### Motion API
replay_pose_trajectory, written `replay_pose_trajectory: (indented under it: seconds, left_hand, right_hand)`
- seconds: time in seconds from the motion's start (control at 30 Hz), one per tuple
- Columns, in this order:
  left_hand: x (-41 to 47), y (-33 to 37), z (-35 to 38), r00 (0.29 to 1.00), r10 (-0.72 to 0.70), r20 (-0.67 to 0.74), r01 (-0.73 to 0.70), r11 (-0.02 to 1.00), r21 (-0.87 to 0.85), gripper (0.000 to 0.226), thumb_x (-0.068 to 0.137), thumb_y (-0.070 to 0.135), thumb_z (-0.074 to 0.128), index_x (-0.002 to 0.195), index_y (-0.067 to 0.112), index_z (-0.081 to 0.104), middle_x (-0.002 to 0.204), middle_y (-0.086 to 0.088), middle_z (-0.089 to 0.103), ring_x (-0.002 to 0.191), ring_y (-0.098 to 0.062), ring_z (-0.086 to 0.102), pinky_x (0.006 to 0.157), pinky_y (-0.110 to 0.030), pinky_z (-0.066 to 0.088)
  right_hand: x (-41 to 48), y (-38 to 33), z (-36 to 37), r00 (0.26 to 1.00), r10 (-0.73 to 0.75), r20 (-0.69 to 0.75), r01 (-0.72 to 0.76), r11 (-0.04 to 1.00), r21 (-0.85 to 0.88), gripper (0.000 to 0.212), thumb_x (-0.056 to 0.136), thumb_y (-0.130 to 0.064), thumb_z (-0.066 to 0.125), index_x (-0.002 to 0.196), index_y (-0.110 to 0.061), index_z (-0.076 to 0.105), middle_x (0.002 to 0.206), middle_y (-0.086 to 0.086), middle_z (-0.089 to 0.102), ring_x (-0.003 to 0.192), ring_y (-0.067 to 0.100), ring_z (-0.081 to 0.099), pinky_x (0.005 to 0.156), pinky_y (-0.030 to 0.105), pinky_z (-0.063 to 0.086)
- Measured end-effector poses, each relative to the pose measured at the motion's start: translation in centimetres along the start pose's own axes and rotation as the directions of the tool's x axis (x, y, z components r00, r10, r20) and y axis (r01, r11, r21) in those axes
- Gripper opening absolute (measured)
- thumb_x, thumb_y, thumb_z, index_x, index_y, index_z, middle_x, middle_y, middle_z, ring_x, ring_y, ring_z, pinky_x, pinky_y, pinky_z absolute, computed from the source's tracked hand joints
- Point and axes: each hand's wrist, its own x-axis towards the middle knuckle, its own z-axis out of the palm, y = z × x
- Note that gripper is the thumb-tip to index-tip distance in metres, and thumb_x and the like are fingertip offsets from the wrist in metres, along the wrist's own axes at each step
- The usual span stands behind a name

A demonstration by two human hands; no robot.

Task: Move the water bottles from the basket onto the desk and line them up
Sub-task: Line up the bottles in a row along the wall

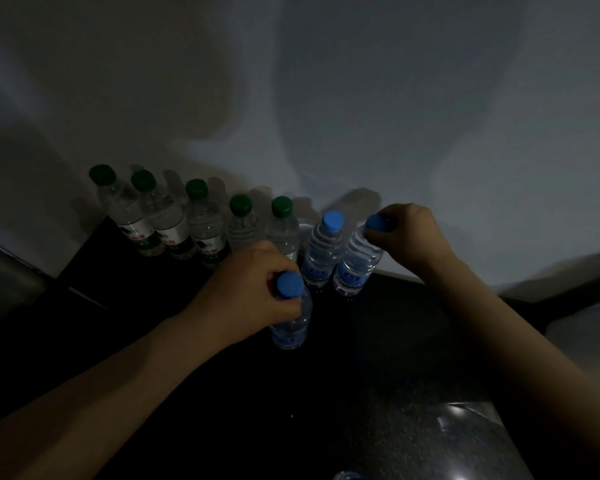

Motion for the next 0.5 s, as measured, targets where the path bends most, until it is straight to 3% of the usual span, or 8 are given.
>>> replay_pose_trajectory:
  seconds: [0.17,0.3,0.4,0.5]
  left_hand:
    - [0.5,0.3,0.1,1.0,0.01,0.007,-0.01,1.0,0.0,0.026,0.063,0.022,0.078,0.088,0.021,0.071,0.087,0.005,0.056,0.073,-0.006,0.055,0.066,-0.023,0.043]
    - [1.3,0.8,0.2,0.999,0.036,0.028,-0.037,0.999,0.032,0.025,0.065,0.02,0.078,0.089,0.018,0.072,0.083,0.007,0.053,0.073,-0.005,0.054,0.066,-0.022,0.039]
    - [2.1,1.6,0.2,0.996,0.076,0.056,-0.079,0.996,0.052,0.022,0.064,0.021,0.077,0.085,0.018,0.072,0.08,0.008,0.05,0.071,-0.005,0.052,0.063,-0.024,0.039]
    - [3.1,2.9,0.4,0.981,0.151,0.119,-0.163,0.982,0.099,0.014,0.063,0.019,0.075,0.075,0.014,0.07,0.076,0.004,0.051,0.069,-0.005,0.05,0.061,-0.028,0.039]
  right_hand:
    - [0.0,0.3,0.2,1.0,0.021,0.011,-0.021,1.0,0.011,0.04,0.081,-0.028,0.075,0.113,-0.006,0.064,0.101,0.011,0.067,0.079,0.015,0.057,0.067,0.023,0.043]
    - [-0.5,0.7,-0.2,0.998,0.058,0.013,-0.059,0.996,0.065,0.047,0.078,-0.031,0.077,0.117,-0.011,0.06,0.085,-0.001,0.061,0.064,0.002,0.052,0.054,0.012,0.034]
    - [-1.8,1.5,-0.9,0.995,0.096,0.005,-0.096,0.994,0.058,0.051,0.079,-0.035,0.075,0.122,-0.014,0.057,0.083,-0.006,0.059,0.066,0.0,0.053,0.056,0.013,0.038]
    - [-4.1,2.9,-1.5,0.992,0.12,0.045,-0.122,0.992,0.031,0.053,0.079,-0.037,0.073,0.125,-0.015,0.055,0.095,0.0,0.065,0.073,0.006,0.057,0.062,0.016,0.043]
